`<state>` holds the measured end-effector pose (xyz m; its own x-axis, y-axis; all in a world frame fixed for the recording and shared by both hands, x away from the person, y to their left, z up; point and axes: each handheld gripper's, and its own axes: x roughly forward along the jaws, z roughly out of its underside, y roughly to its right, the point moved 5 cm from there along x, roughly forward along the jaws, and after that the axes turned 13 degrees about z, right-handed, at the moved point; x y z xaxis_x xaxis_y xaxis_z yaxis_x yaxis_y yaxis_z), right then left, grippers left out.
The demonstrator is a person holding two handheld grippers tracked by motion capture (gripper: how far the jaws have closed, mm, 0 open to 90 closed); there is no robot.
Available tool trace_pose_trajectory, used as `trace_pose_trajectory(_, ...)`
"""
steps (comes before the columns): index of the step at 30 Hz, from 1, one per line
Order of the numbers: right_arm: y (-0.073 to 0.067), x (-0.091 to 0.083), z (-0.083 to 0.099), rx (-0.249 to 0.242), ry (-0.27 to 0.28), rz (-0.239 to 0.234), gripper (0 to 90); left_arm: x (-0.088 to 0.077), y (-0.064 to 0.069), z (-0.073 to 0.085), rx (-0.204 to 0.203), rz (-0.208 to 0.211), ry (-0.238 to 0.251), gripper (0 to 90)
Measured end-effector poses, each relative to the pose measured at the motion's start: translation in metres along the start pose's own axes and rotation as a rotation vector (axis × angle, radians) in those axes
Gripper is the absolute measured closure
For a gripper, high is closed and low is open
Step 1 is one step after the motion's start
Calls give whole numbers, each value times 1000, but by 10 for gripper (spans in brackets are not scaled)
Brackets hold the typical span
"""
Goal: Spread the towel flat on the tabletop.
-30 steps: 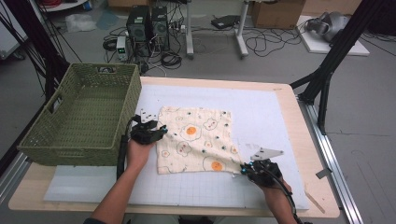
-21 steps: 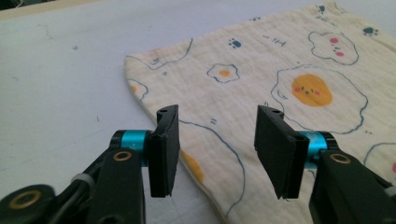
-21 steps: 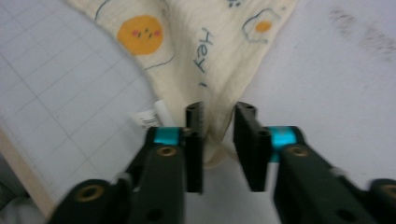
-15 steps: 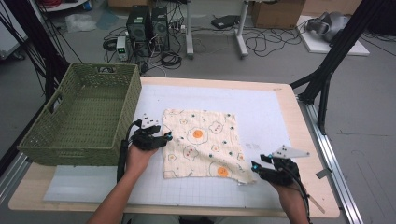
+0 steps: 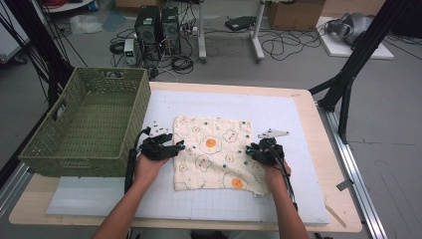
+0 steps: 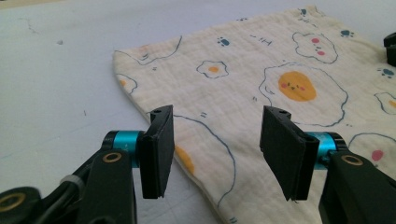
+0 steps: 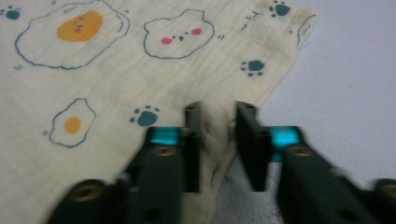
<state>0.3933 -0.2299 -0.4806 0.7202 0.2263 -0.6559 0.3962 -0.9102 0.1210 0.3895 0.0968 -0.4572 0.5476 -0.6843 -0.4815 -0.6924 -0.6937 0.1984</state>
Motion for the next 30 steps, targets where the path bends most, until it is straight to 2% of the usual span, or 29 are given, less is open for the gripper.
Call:
trace_pose_trajectory(2, 1, -2, 1, 1, -10, 7, 858, 0, 1, 0, -1, 0, -7, 451)
trace_pose_trajectory(4, 5, -2, 1, 1, -10, 41, 862, 1, 2, 1, 4, 0, -17, 452)
trace_pose_trajectory(8, 21, -3, 4, 31, -20, 152, 862, -1, 6, 1, 13, 7, -27, 452)
trace_pose_trajectory(10, 25, -3, 5, 39, -20, 185, 845, -1, 7, 2, 12, 12, -42, 451)
trace_pose_trajectory(12, 25, -5, 5, 54, -13, 175, 740, -2, 10, 5, 10, 23, -52, 462)
trace_pose_trajectory(15, 27, -16, 4, 80, 37, 178, 598, -5, 13, 11, 6, 35, -55, 474)
trace_pose_trajectory(18, 27, -29, 5, 77, 68, 157, 562, -6, 18, 17, 7, 53, -63, 477)
trace_pose_trajectory(21, 25, -43, 9, 53, 92, 136, 541, -8, 22, 22, 15, 73, -78, 509)
trace_pose_trajectory(24, 21, -55, 15, 20, 103, 118, 532, -5, 27, 29, 10, 92, -109, 539)
trace_pose_trajectory(27, 16, -63, 24, -2, 96, 91, 523, -2, 32, 32, 27, 99, -135, 559)
trace_pose_trajectory(28, 15, -64, 26, -9, 94, 89, 523, 0, 35, 35, 65, 77, -164, 605)
trace_pose_trajectory(29, 12, -67, 30, -20, 90, 82, 520, 1, 36, 35, 90, 66, -157, 671)
trace_pose_trajectory(30, 11, -68, 31, -19, 90, 77, 517, 1, 38, 35, 108, 82, -159, 814)
